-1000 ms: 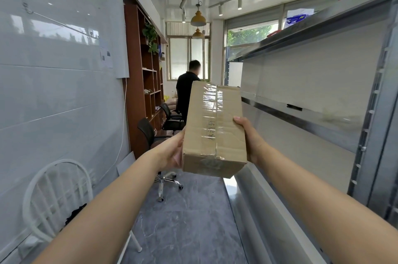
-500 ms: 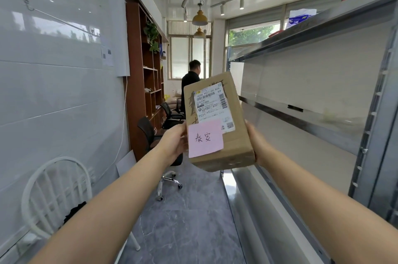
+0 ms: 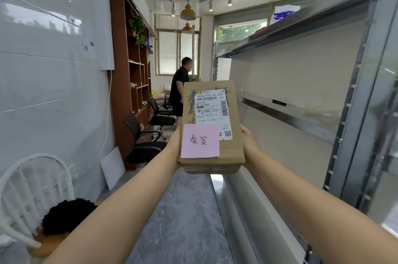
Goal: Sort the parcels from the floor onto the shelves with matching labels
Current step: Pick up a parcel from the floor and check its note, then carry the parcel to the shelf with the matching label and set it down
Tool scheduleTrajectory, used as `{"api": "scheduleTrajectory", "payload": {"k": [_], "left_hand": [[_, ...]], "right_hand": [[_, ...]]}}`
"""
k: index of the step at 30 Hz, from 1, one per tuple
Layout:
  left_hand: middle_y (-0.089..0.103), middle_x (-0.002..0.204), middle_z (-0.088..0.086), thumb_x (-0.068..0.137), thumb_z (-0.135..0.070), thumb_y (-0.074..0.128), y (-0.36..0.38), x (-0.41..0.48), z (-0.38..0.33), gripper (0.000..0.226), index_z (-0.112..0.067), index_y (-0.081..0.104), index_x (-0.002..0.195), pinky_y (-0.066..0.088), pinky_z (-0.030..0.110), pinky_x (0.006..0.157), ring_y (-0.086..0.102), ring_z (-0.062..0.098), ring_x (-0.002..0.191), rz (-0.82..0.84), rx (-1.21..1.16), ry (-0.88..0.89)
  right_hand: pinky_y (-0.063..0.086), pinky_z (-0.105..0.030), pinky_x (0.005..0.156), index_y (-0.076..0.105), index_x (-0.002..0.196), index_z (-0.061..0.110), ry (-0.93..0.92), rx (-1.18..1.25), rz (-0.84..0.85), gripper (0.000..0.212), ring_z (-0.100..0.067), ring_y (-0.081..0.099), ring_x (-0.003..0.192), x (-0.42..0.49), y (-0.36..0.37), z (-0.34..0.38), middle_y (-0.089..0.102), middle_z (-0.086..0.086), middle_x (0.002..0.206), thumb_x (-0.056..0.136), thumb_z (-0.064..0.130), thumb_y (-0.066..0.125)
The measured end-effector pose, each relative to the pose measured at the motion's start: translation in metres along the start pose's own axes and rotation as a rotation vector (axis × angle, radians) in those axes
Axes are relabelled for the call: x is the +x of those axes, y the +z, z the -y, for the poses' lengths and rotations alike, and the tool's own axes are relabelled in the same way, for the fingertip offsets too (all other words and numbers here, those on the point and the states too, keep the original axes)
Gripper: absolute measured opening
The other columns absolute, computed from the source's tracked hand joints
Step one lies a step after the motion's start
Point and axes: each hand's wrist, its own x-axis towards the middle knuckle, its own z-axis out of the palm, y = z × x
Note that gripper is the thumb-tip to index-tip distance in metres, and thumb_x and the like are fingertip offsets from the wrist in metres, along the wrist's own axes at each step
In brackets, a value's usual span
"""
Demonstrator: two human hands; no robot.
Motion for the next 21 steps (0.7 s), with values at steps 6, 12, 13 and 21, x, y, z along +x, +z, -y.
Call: {"api": "scheduleTrajectory", "payload": {"k": [6,12,13,21], "left_hand": [[0.077,0.072,0.003,0.097,-0.047,0.04,0.015,0.011,0.005,0.037,-0.018,0.064,0.1,0.057,0.027,0.054,0.073,0.02,0.061,0.103,0.041,-0.013],[0.077,0.075,0.004,0.095,-0.052,0.037,0.029,0.021,-0.006,0.044,-0.019,0.067,0.098,0.057,0.027,0.057,0.075,0.018,0.068,0.267,0.079,-0.057],[0.078,0.088,0.006,0.093,-0.056,0.039,0.029,0.022,-0.006,0.048,-0.02,0.068,0.105,0.057,0.032,0.068,0.074,0.022,0.078,0.285,0.083,-0.066],[0.075,0.089,-0.003,0.096,-0.057,0.021,0.042,0.021,0.022,0.057,-0.019,0.064,0.1,0.056,0.029,0.063,0.071,0.021,0.076,0.526,0.174,-0.173]], "right_hand": [[0.045,-0.013,0.038,0.059,0.069,0.018,0.089,0.109,-0.003,0.04,-0.009,0.061,0.038,-0.007,-0.008,0.006,0.067,0.005,0.047,0.098,0.034,0.035],[0.049,-0.015,0.045,0.062,0.078,0.014,0.035,0.207,-0.037,0.043,-0.013,0.065,0.047,-0.013,-0.012,0.022,0.071,-0.001,0.06,0.096,0.041,0.032],[0.051,-0.02,0.052,0.065,0.086,0.015,0.03,0.21,-0.043,0.046,-0.016,0.067,0.056,-0.016,-0.013,0.023,0.073,-0.004,0.071,0.095,0.047,0.033],[0.053,-0.024,0.053,0.065,0.091,0.021,0.051,0.151,-0.259,0.057,-0.015,0.072,0.058,-0.064,-0.038,0.016,0.076,-0.001,0.067,0.093,0.061,0.024]]}}
